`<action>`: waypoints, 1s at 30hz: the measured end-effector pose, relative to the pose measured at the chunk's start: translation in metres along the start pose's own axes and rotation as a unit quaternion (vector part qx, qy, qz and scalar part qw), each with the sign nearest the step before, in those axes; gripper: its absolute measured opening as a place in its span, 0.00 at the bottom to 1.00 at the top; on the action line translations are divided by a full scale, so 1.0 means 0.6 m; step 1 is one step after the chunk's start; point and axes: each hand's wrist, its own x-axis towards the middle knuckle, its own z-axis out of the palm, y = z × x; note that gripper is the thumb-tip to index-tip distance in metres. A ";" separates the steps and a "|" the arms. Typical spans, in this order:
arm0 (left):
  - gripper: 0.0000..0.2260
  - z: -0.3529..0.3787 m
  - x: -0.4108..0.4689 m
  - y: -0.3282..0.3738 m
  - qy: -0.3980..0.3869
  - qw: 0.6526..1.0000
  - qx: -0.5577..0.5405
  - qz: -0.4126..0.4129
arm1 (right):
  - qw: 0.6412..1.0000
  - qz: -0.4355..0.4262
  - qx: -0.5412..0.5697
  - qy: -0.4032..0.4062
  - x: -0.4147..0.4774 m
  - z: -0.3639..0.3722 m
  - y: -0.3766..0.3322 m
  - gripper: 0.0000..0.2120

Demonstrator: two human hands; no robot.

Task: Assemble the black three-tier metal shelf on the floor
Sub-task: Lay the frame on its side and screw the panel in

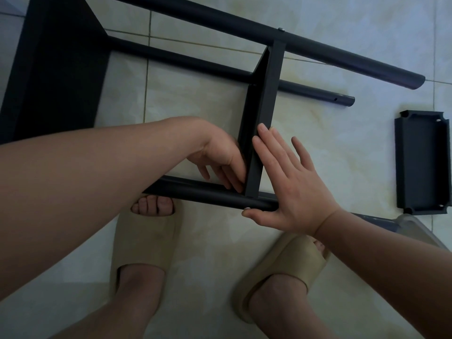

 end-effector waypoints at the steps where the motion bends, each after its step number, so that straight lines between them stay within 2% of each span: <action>1: 0.09 0.000 0.001 0.000 -0.001 1.000 -0.001 0.002 | 1.000 0.000 0.000 0.000 0.000 0.000 0.000 0.52; 18: 0.17 0.009 0.009 -0.002 0.004 0.998 -0.050 0.029 | 1.000 0.000 0.002 0.006 0.000 0.002 0.001 0.52; 27: 0.07 0.004 0.003 0.002 0.006 1.000 0.013 -0.010 | 1.000 0.001 0.000 0.003 0.000 0.002 0.001 0.52; 30: 0.07 0.007 0.004 0.003 0.007 1.000 0.006 -0.006 | 1.000 0.003 -0.001 0.000 0.000 0.001 0.001 0.53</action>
